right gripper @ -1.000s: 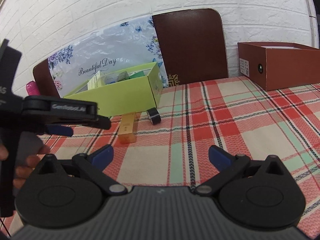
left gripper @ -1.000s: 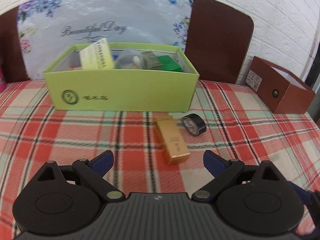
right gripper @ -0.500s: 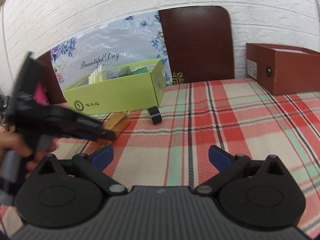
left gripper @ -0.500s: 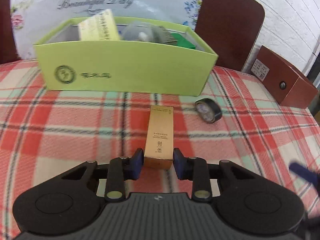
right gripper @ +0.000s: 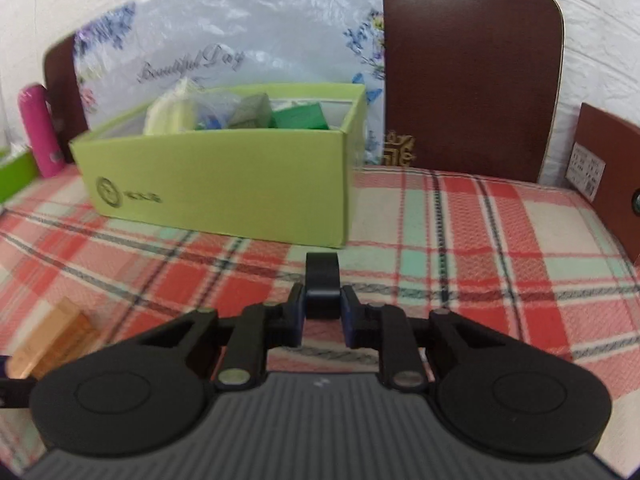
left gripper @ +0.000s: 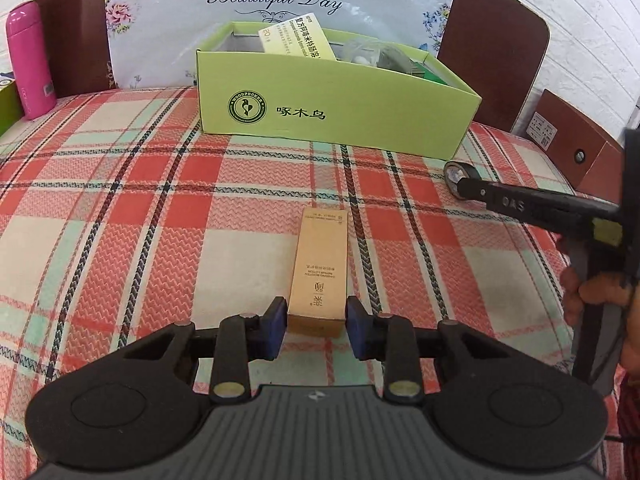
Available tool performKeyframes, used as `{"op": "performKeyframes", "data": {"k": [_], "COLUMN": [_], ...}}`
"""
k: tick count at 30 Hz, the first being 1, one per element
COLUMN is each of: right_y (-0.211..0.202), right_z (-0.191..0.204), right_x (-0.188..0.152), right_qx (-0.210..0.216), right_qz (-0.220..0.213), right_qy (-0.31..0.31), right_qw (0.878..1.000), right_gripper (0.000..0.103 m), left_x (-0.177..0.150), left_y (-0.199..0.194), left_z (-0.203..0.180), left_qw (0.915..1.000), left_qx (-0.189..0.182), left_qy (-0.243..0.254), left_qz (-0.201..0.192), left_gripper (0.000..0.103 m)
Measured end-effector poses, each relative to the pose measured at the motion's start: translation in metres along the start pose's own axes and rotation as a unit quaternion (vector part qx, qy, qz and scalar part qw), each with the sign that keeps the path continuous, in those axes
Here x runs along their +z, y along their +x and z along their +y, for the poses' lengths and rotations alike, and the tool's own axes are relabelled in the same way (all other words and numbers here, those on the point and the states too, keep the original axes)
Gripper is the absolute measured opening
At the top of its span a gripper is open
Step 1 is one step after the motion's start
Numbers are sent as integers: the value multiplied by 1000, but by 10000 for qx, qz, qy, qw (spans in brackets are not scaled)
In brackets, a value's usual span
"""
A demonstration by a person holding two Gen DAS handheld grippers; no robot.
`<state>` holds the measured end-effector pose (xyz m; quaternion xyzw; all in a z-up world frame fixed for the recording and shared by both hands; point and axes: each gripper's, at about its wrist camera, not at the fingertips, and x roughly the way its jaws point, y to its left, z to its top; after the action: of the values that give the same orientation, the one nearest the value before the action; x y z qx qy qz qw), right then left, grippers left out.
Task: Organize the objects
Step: 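Grasp the gold box with left tool while right tool grasps the black tape roll, then carry gold box and black tape into the lime-green box and release both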
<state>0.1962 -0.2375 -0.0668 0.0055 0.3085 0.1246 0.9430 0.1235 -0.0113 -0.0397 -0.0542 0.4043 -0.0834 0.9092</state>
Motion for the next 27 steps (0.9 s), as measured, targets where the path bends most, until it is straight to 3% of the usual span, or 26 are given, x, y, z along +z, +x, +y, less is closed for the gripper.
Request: {"op": "performKeyframes", "data": {"k": [8, 11, 15, 19, 24, 25, 27], "right_y": [-63, -72, -69, -64, -55, -54, -53], "right_z": [31, 34, 39, 45, 45, 45, 45], "right_x": [-53, -59, -54, -50, -49, -48, -48], "right_qx": [453, 466, 349, 273, 197, 192, 192], "right_qz": [390, 351, 380, 333, 414, 435, 477], "right_qy": [177, 329, 111, -80, 7, 24, 47], "right_qw": [9981, 9978, 9986, 9990, 9989, 9989, 9987], "right_gripper": [19, 21, 21, 30, 31, 30, 19], "left_x": [-9, -3, 6, 5, 6, 7, 8], "left_y": [-8, -3, 5, 8, 10, 10, 10], "left_z": [5, 5, 4, 1, 4, 6, 6], "left_qw": [10000, 9999, 10000, 9999, 9999, 9999, 9998], "left_qx": [-13, 96, -4, -65, -61, -84, -112], "left_qy": [0, -48, -50, 53, 38, 32, 82], "left_qz": [19, 43, 64, 105, 93, 102, 114], "left_gripper": [34, 51, 52, 52, 51, 46, 33]}}
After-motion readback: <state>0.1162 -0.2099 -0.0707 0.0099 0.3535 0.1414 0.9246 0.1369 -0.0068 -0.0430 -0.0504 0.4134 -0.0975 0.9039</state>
